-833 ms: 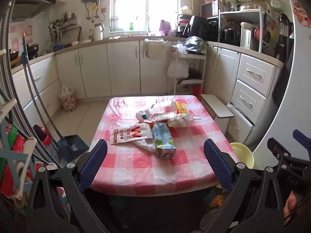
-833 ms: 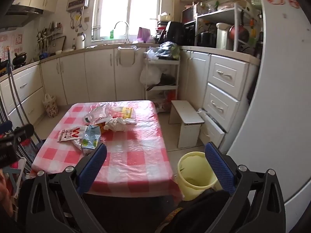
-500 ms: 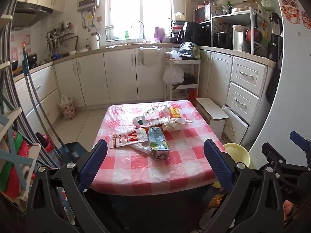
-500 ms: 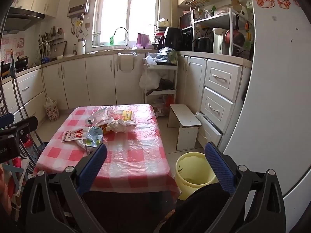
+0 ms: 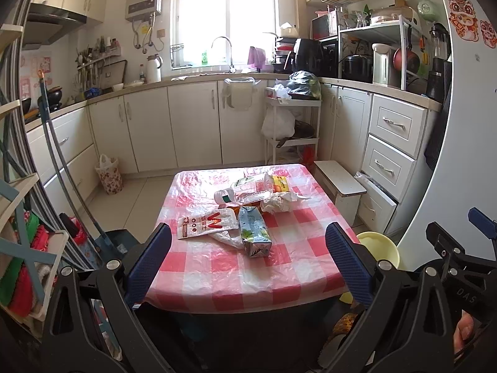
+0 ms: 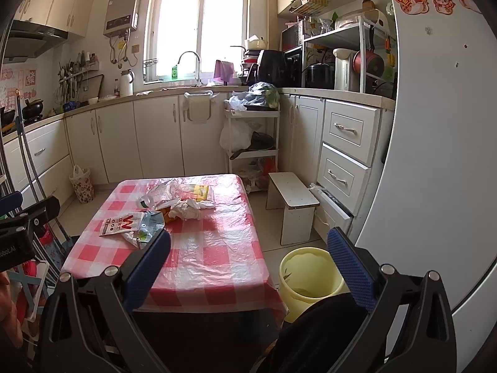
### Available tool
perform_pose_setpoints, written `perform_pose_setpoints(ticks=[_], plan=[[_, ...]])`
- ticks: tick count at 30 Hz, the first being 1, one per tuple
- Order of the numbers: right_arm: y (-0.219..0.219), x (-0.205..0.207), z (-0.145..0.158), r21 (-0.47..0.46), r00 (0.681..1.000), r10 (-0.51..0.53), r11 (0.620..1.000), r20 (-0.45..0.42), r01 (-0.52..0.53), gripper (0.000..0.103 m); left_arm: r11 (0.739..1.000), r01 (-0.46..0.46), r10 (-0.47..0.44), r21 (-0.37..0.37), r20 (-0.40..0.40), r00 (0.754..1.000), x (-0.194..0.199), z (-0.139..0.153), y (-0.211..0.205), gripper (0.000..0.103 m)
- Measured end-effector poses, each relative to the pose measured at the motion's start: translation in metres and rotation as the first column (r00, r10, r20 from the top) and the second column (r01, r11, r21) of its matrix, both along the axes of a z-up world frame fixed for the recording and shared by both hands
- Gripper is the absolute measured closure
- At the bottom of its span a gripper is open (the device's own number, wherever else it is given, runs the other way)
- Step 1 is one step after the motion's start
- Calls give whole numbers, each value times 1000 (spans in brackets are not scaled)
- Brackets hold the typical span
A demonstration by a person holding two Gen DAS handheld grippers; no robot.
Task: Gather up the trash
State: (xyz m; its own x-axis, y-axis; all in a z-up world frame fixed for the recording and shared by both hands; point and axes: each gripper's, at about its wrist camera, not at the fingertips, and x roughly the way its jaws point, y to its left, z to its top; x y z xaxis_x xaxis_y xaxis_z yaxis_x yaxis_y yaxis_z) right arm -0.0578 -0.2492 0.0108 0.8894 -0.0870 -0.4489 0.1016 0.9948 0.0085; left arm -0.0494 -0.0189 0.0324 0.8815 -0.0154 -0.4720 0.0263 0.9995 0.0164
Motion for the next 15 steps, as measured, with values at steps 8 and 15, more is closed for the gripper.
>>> perform_pose_setpoints(ticks=[8, 15], plan=[[0, -2, 1, -4, 1000, -6, 1000, 7, 6, 6, 1000, -4, 4, 0, 3, 1000, 0, 2, -1, 7], [-1, -4, 4, -9, 1000, -12, 1000, 12, 12, 6, 1000, 0, 0, 8, 8, 1000, -1, 5, -3, 7]])
